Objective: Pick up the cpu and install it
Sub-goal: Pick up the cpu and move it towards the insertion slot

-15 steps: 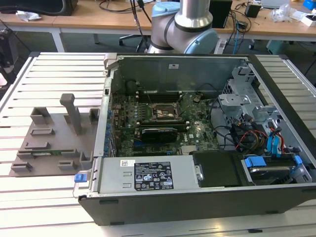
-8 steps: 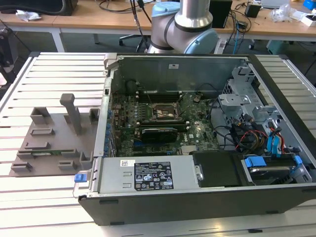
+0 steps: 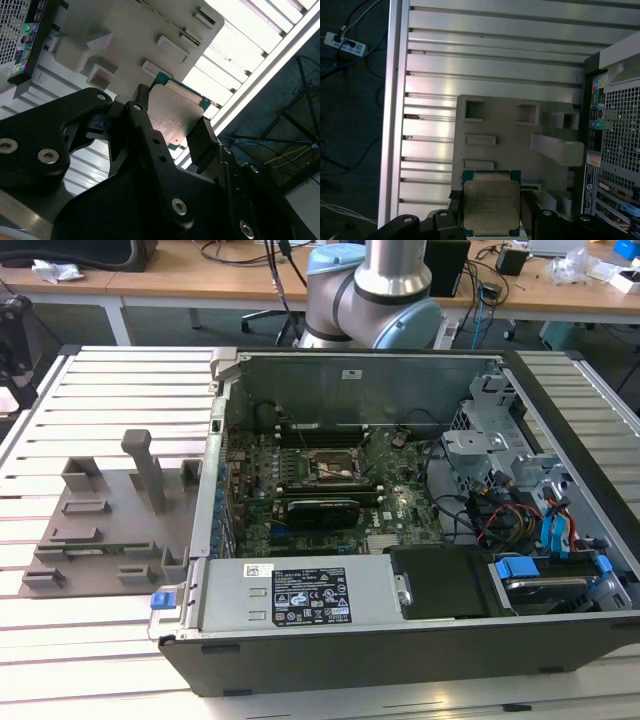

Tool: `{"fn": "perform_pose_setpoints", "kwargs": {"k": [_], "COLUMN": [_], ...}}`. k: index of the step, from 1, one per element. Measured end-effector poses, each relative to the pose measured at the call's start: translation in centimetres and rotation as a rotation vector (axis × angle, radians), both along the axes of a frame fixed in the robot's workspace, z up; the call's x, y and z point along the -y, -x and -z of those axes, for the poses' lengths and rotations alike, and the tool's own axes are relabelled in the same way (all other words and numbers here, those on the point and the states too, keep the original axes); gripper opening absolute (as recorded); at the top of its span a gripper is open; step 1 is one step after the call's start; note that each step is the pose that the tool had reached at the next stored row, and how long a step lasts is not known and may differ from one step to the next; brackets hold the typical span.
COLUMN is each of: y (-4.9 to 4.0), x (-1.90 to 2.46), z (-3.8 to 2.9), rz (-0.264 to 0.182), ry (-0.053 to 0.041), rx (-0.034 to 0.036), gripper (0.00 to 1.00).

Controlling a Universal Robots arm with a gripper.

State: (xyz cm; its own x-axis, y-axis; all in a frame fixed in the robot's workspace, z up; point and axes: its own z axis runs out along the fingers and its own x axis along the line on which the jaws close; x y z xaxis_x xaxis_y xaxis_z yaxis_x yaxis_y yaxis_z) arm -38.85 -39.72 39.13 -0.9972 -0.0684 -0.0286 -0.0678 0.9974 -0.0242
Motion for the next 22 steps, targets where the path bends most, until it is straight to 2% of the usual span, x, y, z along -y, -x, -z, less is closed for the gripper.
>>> {"fn": "perform_pose_setpoints", "kwargs": {"k": [7, 17, 22], "y": [-1.39, -4.56, -5.75], "x": [-0.01, -0.05, -0.05], "z": [0.00, 0.01, 0.00], "rz": [0.000, 0.000, 0.000], "ry": [-0.0001, -0.0001, 0.0000], "rx": [0.0001, 0.0001, 0.0000], "gripper": [0.55, 0.55, 0.55]}}
